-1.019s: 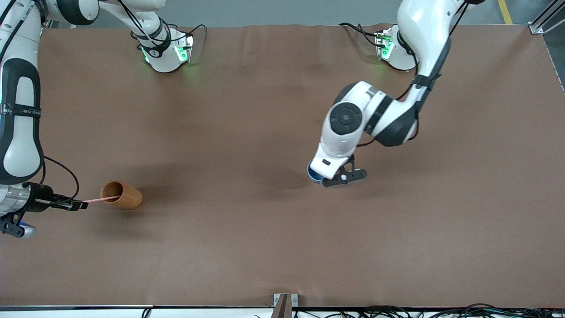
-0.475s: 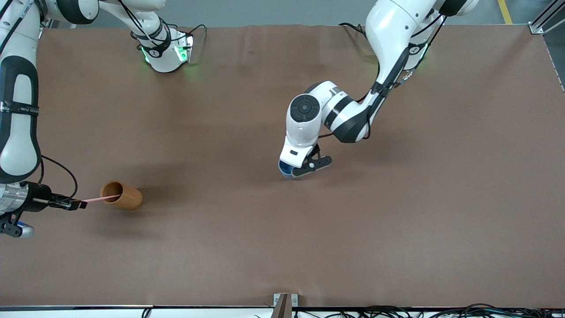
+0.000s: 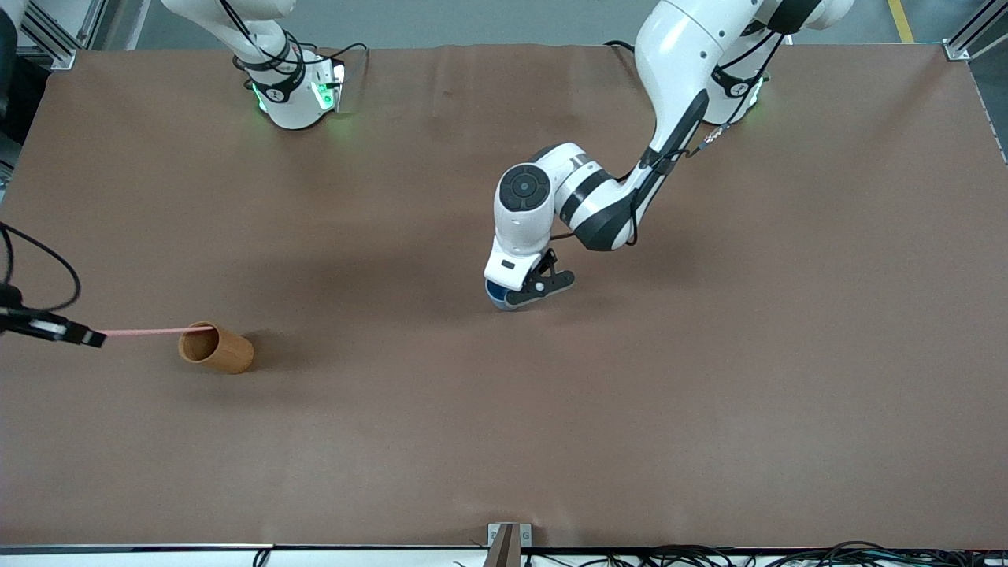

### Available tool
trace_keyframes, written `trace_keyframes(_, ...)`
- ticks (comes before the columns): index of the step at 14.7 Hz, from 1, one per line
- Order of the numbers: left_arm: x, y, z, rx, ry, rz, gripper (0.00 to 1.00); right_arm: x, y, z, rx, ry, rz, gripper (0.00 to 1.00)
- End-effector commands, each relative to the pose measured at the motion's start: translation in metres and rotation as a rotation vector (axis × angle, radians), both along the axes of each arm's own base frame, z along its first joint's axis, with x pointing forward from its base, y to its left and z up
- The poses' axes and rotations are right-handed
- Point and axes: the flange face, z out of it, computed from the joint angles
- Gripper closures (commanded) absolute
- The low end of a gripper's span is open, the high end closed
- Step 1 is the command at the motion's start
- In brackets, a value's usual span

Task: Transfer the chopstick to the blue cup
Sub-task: 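Lift the chopstick from the tan cup while the left gripper moves the blue cup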

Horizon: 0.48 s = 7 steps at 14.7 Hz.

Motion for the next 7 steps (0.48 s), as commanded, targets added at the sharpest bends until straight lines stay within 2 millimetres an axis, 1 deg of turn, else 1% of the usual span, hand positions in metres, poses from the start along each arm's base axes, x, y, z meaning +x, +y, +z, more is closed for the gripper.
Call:
trace_keyframes(1, 0.011, -0.003, 0.019, -0.010, -0.041, 0.001, 0.00, -0.022, 0.033, 0.039, -0.084, -0.009, 0.062, 0.98)
trace_keyframes(3, 0.023, 0.004, 0.050, -0.020, -0.068, 0.017, 0.00, -0.036, 0.057, 0.062, -0.109, 0.000, 0.082, 0.99)
trace_keyframes(4, 0.031, 0.013, 0.071, -0.017, -0.079, 0.032, 0.00, -0.042, 0.070, 0.072, -0.105, -0.004, 0.102, 0.99)
trace_keyframes(5, 0.042, 0.029, 0.101, -0.012, -0.093, 0.046, 0.00, -0.048, 0.087, 0.080, -0.100, -0.011, 0.131, 0.99)
trace_keyframes(6, 0.054, 0.050, 0.127, -0.004, -0.103, 0.044, 0.00, -0.052, 0.103, 0.087, -0.101, -0.021, 0.137, 0.99)
trace_keyframes(7, 0.065, 0.075, 0.163, -0.001, -0.122, 0.021, 0.00, -0.056, 0.122, 0.093, -0.100, -0.026, 0.137, 0.99)
